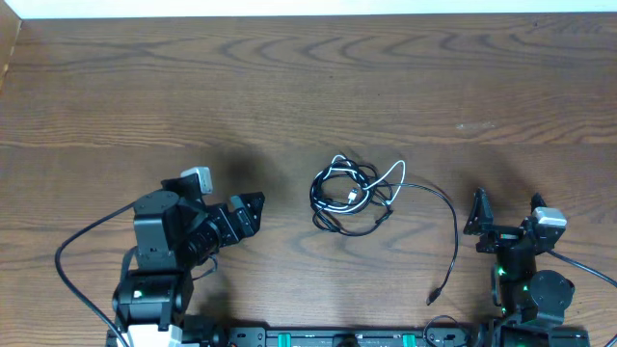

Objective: Untangle cables
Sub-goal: 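Move the left gripper over the tangled black and white cables and descend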

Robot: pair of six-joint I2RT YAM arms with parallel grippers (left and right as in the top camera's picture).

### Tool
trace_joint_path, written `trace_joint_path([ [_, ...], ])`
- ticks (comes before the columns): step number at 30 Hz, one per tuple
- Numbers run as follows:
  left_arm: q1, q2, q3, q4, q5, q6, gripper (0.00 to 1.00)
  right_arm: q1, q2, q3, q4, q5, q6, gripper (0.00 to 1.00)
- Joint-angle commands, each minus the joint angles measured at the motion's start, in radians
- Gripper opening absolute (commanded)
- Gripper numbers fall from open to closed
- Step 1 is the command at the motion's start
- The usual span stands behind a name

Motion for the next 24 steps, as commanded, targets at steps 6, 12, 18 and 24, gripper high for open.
trace_joint_path([
  [6, 0.002, 0.003, 0.145, -0.131, 0.020, 0.013, 0.94, 0.003, -0.005, -0.002, -0.004, 0.004, -0.015, 0.99],
  [12, 0.002, 0.023, 0.234, -0.243, 0.009, 0.013, 0.94, 0.003, -0.005, -0.002, -0.004, 0.005, -0.015, 0.99],
  [18, 0.002, 0.065, 0.286, -0.284, 0.009, 0.014, 0.94, 0.003, -0.005, -0.002, -0.004, 0.005, -0.015, 0.99],
  [24, 0.002, 0.159, 0.354, -0.396, -0.012, 0.058, 0.94, 0.003, -0.005, -0.002, -0.004, 0.005, -0.015, 0.99],
])
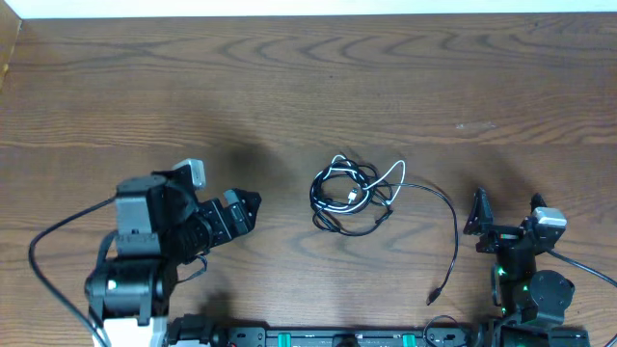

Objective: Untangle cables
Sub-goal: 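Move the left gripper over the tangled black and white cables and descend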

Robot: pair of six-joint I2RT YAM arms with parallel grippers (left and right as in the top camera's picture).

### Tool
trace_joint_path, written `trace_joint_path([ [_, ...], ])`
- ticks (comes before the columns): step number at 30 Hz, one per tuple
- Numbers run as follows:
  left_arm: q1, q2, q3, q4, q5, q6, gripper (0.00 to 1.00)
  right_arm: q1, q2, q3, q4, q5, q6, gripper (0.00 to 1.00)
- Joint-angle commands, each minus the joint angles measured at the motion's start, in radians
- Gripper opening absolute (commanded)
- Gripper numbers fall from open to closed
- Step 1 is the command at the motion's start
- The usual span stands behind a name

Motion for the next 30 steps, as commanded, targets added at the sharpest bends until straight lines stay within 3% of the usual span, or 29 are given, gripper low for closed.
trace_joint_path([
  [1, 0.000, 0.060, 0.072, -0.057, -0.026, 0.043, 0.94, 0.003, -0.005, -0.002, -0.004, 0.005, -0.015, 0.99],
  [8, -0.120, 0.159, 0.192, -0.124, -0.122, 0.042, 0.94, 0.003, -0.005, -0.002, -0.004, 0.005, -0.015, 0.99],
  [16, -0.387, 0.251, 0.213, -0.107, -0.382, -0.048, 0.94, 0.005, -0.005, -0.002, -0.004, 0.005, -0.015, 0.99],
  [21, -0.467, 0.332, 0.213, 0.001, -0.382, -0.052, 0.94, 0.005, -0.005, -0.002, -0.004, 0.005, -0.015, 0.99],
  [30, -0.481, 0.527, 0.213, 0.142, -0.351, -0.090, 0.94, 0.005, -0.005, -0.002, -0.004, 0.004, -0.015, 0.99],
])
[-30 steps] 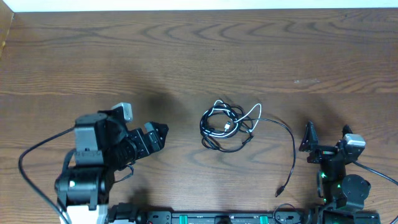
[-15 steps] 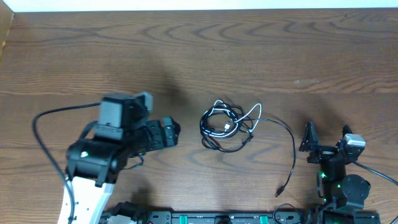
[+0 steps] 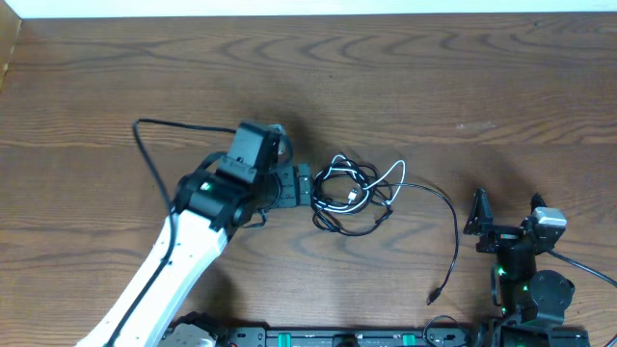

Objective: Untangle cables
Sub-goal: 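Move the left gripper over the tangled black and white cables and descend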

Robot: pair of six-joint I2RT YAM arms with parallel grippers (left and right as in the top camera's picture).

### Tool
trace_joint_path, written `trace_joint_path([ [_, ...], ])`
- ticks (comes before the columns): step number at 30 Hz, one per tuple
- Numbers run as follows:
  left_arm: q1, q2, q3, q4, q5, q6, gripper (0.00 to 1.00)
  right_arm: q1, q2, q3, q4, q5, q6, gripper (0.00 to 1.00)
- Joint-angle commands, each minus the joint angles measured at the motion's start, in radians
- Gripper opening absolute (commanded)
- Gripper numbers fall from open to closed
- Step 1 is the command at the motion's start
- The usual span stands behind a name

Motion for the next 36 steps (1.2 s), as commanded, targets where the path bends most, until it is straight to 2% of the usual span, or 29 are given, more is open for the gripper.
trace_joint_path([
  [1, -0.016, 0.086, 0.024, 0.042, -0.007, -0.040, 0.94, 0.004, -0.005, -0.002, -0.004, 0.005, -0.015, 0.99],
  [7, -0.079, 0.229, 0.024, 0.109, -0.016, -0.066, 0.94, 0.004, -0.005, -0.002, -0.004, 0.005, -0.015, 0.99],
  [13, -0.126, 0.354, 0.024, 0.142, -0.124, -0.065, 0.94, 0.004, -0.005, -0.002, -0.004, 0.005, -0.015, 0.99],
  [23, -0.137, 0.489, 0.023, 0.259, -0.183, -0.066, 0.93, 0.004, -0.005, -0.002, -0.004, 0.005, -0.015, 0.99],
  [27, -0.139, 0.493, 0.004, 0.323, -0.182, -0.078, 0.86, 0.004, -0.005, -0.002, -0.004, 0.004, -0.015, 0.99],
  [31, -0.140, 0.493, -0.023, 0.342, -0.182, -0.139, 0.78, 0.004, -0.005, -0.002, -0.004, 0.005, -0.015, 0.99],
  [36, -0.141, 0.493, -0.036, 0.342, -0.180, -0.153, 0.76, 0.004, -0.005, -0.002, -0.004, 0.005, -0.015, 0.99],
])
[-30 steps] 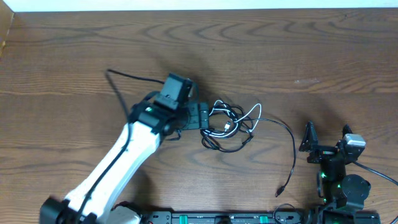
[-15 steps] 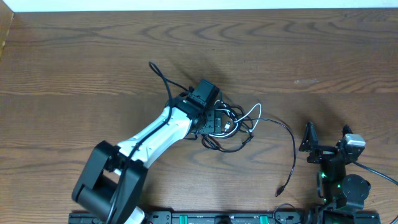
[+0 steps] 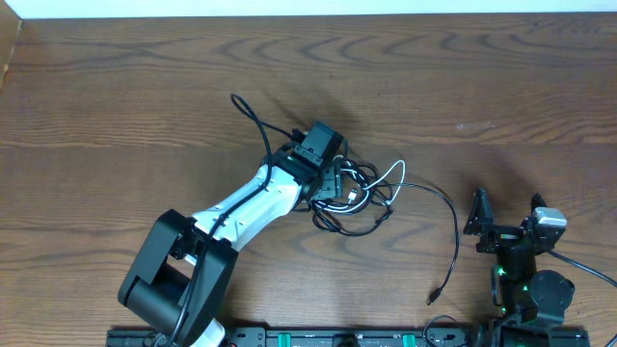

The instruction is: Untangle cables

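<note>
A tangle of cables [image 3: 359, 204] lies at the table's middle: black coils with a white cable [image 3: 392, 174] looped through them. One black strand [image 3: 454, 234] runs right and down to a plug [image 3: 434, 295]. My left gripper [image 3: 339, 183] is reached out over the left part of the tangle, its fingertips down among the coils; the wrist hides how the jaws stand. My right gripper [image 3: 506, 212] rests near the front right edge, open, holding nothing, to the right of the loose strand.
The wooden table [image 3: 145, 87] fills the view. The left arm's own black cable [image 3: 255, 125] arcs above its forearm. The arms' base rail [image 3: 337, 337] runs along the front edge.
My left gripper has moved right, from just beside the left edge of the tangle to on top of its left coils. The cables lie much as before. The right arm has not moved.
My left arm sat folded at the front left, gripper pointing toward the tangle. It stayed there at the second moment. Then it was stretched out with the gripper next to the coils, and now it is over them. The right arm stayed parked.
</note>
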Robot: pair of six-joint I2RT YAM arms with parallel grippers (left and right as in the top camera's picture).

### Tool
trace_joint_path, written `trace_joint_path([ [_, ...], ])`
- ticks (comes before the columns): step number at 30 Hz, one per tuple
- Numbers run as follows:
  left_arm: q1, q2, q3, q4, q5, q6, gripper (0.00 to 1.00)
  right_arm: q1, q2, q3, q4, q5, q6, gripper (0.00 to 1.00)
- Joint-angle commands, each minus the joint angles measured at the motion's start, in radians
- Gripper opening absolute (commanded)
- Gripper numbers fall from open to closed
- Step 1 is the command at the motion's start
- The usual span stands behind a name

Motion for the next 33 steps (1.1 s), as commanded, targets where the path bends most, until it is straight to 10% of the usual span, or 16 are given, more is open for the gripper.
trace_joint_path([
  [1, -0.003, 0.005, -0.027, 0.002, -0.013, -0.027, 0.76, 0.004, -0.005, -0.002, -0.004, 0.005, -0.015, 0.99],
  [10, -0.006, 0.005, -0.097, 0.031, -0.011, -0.079, 0.59, 0.004, -0.005, -0.002, -0.004, 0.005, -0.015, 0.99],
  [15, -0.006, 0.005, -0.097, 0.061, -0.008, -0.115, 0.09, 0.004, -0.005, -0.002, -0.004, 0.005, -0.015, 0.99],
  [33, -0.006, -0.257, -0.095, 0.023, 0.037, -0.120, 0.07, 0.004, -0.005, -0.002, -0.004, 0.005, -0.015, 0.99],
])
